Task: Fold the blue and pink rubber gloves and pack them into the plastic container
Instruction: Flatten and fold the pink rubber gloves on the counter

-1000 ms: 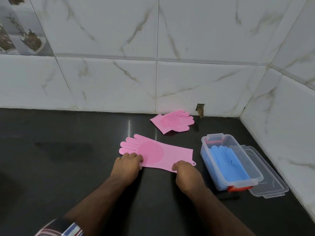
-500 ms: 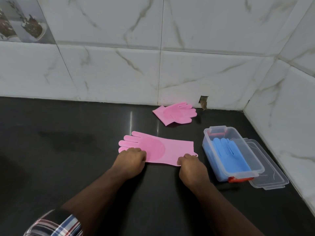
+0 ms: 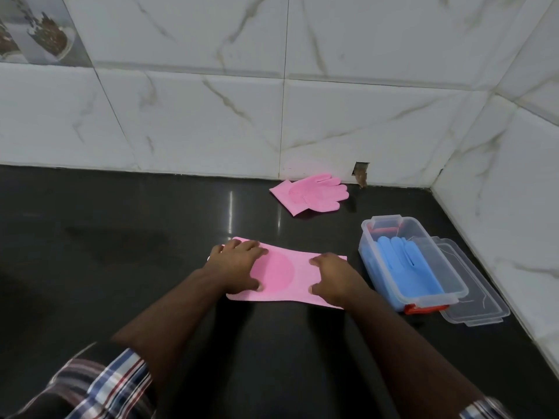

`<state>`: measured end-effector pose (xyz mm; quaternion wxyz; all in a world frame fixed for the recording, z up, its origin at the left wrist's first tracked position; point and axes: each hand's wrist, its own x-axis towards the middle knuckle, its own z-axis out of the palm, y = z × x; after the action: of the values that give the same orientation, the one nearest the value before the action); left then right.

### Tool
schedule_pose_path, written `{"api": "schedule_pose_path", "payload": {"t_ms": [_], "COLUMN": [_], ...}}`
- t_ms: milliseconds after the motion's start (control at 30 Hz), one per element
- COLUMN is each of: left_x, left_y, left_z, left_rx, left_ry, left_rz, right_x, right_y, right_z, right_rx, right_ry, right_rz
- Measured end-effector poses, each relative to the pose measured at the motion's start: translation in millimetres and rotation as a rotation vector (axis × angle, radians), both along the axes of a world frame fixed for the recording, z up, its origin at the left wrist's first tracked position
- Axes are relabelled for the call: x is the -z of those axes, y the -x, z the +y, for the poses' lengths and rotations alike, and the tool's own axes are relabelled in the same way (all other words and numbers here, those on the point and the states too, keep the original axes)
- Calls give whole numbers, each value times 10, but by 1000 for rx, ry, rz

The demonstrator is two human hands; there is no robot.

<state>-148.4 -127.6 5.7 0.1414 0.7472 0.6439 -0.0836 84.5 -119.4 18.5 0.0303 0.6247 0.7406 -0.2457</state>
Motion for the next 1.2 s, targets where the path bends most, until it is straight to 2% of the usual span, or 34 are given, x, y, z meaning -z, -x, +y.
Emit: {"api": "schedule_pose_path", "payload": {"t_ms": [200,667,900,1033,1200], "left_x": [129,133,70,96,170], "left_y": [107,165,-31,-62,-22], "left_z": [172,-36,34,72,18], "left_rx": [-74,-32,53,80,92], "left_ry": [195,203,159,218,213], "left_rz": [8,5,-18,-1,29], "right_x": [145,249,51,120,209], "right_y": [94,-10,68,119,99], "right_z": [133,-79,33,29,-21], "right_rx": [-62,-146,-89,-182,-181], "right_ry": [117,129,85,100,100], "right_rz": [-90,-162,-61,-123,-175]}}
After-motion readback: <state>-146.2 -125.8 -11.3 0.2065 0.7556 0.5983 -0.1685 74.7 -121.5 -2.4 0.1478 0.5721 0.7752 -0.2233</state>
